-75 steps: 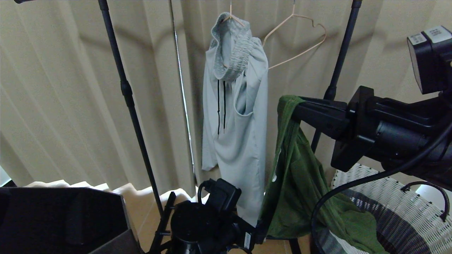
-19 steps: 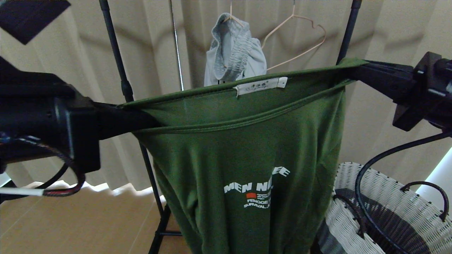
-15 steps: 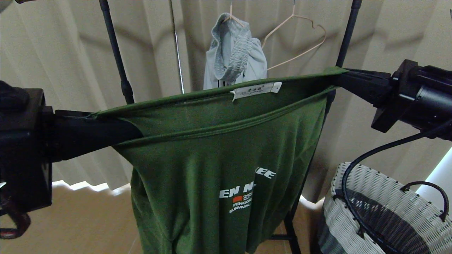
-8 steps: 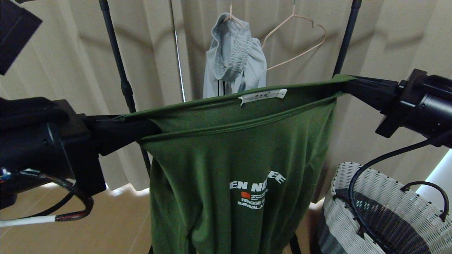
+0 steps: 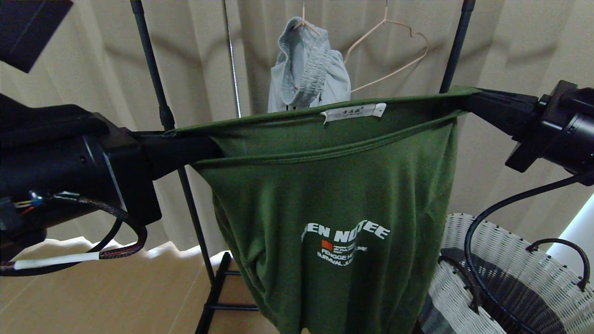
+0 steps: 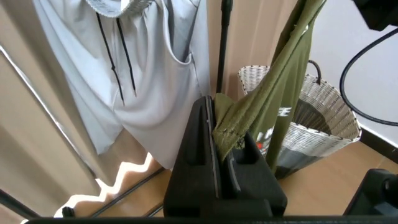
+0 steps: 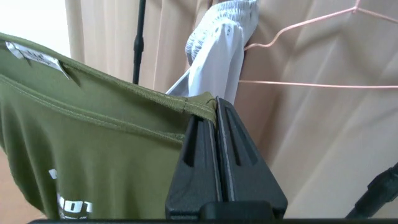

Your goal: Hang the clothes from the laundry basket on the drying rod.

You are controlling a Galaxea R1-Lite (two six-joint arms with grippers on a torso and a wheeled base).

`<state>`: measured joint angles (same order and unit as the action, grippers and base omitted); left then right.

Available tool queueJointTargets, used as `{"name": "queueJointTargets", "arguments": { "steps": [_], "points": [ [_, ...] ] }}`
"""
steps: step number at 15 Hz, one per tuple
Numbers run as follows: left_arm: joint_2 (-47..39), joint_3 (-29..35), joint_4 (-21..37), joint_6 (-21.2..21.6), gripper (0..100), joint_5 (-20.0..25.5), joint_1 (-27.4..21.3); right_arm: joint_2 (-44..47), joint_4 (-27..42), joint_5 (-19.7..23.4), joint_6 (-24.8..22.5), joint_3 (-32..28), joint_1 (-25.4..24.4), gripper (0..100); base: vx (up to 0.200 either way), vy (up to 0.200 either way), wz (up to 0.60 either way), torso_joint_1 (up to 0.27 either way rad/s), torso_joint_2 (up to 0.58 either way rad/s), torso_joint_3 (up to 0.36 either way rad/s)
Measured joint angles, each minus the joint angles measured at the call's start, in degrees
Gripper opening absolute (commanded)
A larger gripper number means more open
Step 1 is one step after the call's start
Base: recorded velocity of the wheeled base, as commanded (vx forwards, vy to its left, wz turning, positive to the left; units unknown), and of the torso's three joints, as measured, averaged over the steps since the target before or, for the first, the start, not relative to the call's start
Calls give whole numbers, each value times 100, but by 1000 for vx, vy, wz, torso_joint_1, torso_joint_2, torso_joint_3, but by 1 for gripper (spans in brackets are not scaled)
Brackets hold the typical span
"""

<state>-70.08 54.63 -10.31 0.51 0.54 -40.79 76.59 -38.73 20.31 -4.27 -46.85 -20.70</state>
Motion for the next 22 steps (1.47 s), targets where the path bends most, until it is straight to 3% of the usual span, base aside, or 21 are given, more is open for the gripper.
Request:
{"name": "queueJointTargets", "arguments": {
  "steps": [6, 7, 12, 16, 22],
  "points": [
    [-91, -238, -778, 6, 0, 6, 79, -9, 69, 21, -7, 52, 0, 0, 0, 0, 0, 0, 0, 0],
    [-105, -240, -785, 9, 0, 9, 102, -16, 140, 16, -9, 79, 0, 100, 0, 0, 0, 0, 0, 0],
    [-108, -280, -783, 57, 0, -13, 201, -149, 178, 33, -9, 305, -11, 100, 0, 0, 0, 0, 0, 0],
    [-194, -532, -785, 651, 0, -553, 829, -553, 126, 544, -2, 948, -44, 100, 0, 0, 0, 0, 0, 0],
    [-243, -636, -778, 655, 0, -811, 1025, -890, 137, 607, -2, 1334, -41, 100, 0, 0, 0, 0, 0, 0]
  ]
}}
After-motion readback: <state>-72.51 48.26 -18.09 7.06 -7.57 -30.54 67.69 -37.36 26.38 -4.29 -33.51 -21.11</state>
